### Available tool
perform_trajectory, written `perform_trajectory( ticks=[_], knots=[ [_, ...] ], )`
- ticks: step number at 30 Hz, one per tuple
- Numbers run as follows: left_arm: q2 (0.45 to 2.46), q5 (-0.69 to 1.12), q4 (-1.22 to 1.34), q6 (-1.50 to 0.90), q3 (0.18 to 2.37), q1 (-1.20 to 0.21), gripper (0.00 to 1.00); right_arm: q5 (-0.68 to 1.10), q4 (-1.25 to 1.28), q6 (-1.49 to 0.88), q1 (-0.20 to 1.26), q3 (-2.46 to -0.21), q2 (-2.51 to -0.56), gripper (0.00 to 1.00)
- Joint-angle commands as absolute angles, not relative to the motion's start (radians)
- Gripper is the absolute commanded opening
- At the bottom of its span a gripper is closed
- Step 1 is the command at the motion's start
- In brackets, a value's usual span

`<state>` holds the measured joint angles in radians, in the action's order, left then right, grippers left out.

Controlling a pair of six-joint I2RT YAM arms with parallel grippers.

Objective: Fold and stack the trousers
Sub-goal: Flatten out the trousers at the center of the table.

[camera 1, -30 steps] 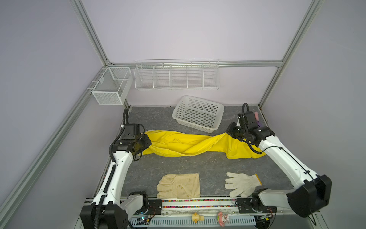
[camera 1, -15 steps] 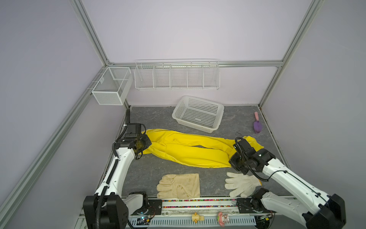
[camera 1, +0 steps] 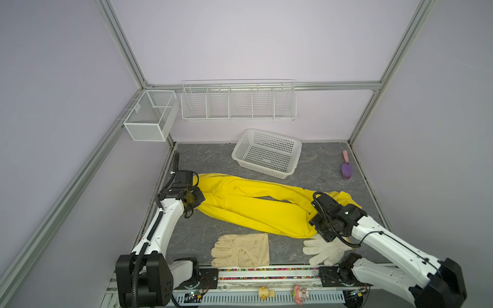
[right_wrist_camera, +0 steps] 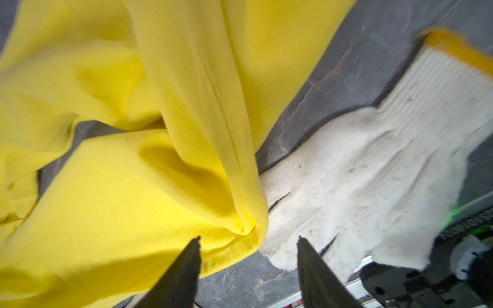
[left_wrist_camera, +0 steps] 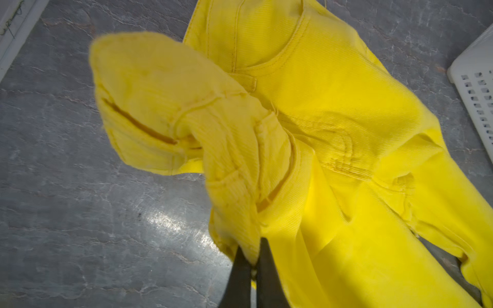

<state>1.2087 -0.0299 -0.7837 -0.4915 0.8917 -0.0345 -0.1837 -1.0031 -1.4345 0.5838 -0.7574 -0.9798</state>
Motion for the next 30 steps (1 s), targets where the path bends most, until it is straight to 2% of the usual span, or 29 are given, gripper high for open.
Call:
perform_trajectory(
  ticks=[1,5,9,12,15,18,22,27,30],
  knots=[
    [1.183,-0.089,-0.804,-0.466,0.869,-0.030,0.00,-0.296,-1.214,-1.367,0.494,-0.822,-0.898,0.68],
    [1.171,-0.099,-0.808,-0.464,0.847,-0.030,0.00,-0.299,-1.170,-1.105,0.280,-0.864,-0.880,0.74],
    [1.159,-0.083,-0.820,-0.466,0.838,-0.029,0.00,-0.097,-0.976,-0.877,0.097,-0.863,-0.982,0.76],
    [1.146,-0.070,-0.835,-0.457,0.842,-0.031,0.00,-0.001,-0.817,-0.789,0.067,-0.873,-1.053,0.74],
    [1.138,-0.067,-0.842,-0.445,0.843,-0.030,0.00,-0.037,-0.825,-0.759,0.050,-0.936,-1.164,0.74],
    [1.133,-0.069,-0.845,-0.441,0.842,-0.030,0.00,-0.019,-0.721,-0.746,0.000,-0.917,-1.223,0.70],
    [1.130,-0.067,-0.848,-0.445,0.839,-0.029,0.00,0.019,-0.656,-0.708,-0.048,-0.936,-1.328,0.59],
    [1.127,-0.067,-0.843,-0.446,0.819,-0.030,0.00,0.039,-0.586,-0.675,-0.082,-0.953,-1.443,0.55],
    [1.126,-0.068,-0.841,-0.443,0.813,-0.030,0.00,0.062,-0.550,-0.664,-0.092,-0.951,-1.513,0.46]
  ],
)
